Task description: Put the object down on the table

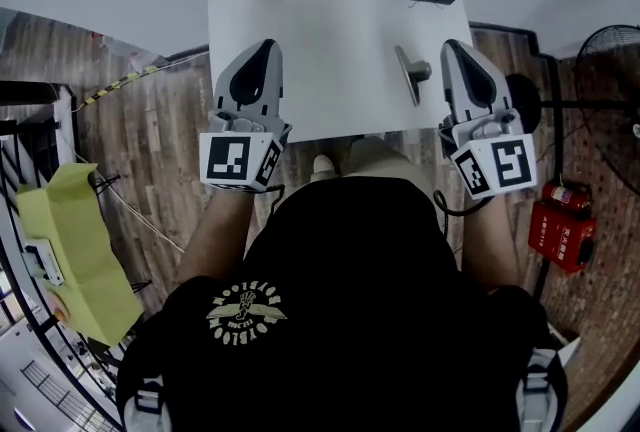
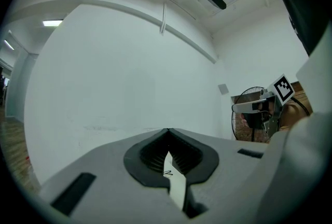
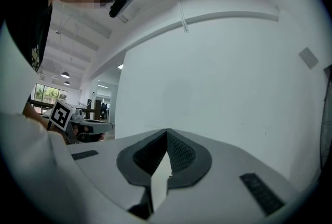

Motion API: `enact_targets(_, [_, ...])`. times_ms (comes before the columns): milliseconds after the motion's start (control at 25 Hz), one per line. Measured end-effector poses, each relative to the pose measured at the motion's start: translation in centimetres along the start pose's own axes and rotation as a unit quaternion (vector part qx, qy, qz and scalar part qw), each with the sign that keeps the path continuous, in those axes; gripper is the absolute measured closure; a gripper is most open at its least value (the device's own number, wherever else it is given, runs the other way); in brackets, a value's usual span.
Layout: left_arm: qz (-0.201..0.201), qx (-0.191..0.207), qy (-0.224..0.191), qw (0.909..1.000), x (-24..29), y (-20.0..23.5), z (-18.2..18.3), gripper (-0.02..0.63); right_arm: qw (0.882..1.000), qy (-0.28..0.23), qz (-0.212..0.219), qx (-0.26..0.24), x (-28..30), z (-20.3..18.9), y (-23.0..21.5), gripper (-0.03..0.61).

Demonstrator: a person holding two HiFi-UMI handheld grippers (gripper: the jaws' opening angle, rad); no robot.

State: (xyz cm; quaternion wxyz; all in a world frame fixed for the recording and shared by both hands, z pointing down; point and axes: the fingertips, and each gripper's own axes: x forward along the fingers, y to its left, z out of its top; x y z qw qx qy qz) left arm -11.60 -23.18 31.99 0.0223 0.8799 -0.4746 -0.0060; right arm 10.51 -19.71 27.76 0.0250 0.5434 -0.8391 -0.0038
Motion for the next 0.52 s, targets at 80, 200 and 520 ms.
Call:
enact_targets(80, [-0.005, -0.001, 0.001, 1.0000, -0.2, -0.1, -0.1, 0.607, 1.000, -0.004, 0.000, 0.008, -0.3, 0.0, 0.3, 0.580])
enact_targets(200, [-0.013, -0.004, -0.003, 0.9999, -0.7, 0.0, 0.1, 0.607, 1.000, -0.004, -0.003, 0.011, -0.7, 0.1, 1.0, 0.580])
enact_targets(520, [-0.031, 0.004, -0.005, 0.9995, -2.2, 0.0, 0.6, 0.607, 1.000, 0.003, -0.015, 0.007, -1.8, 0.0, 2.7, 0.580])
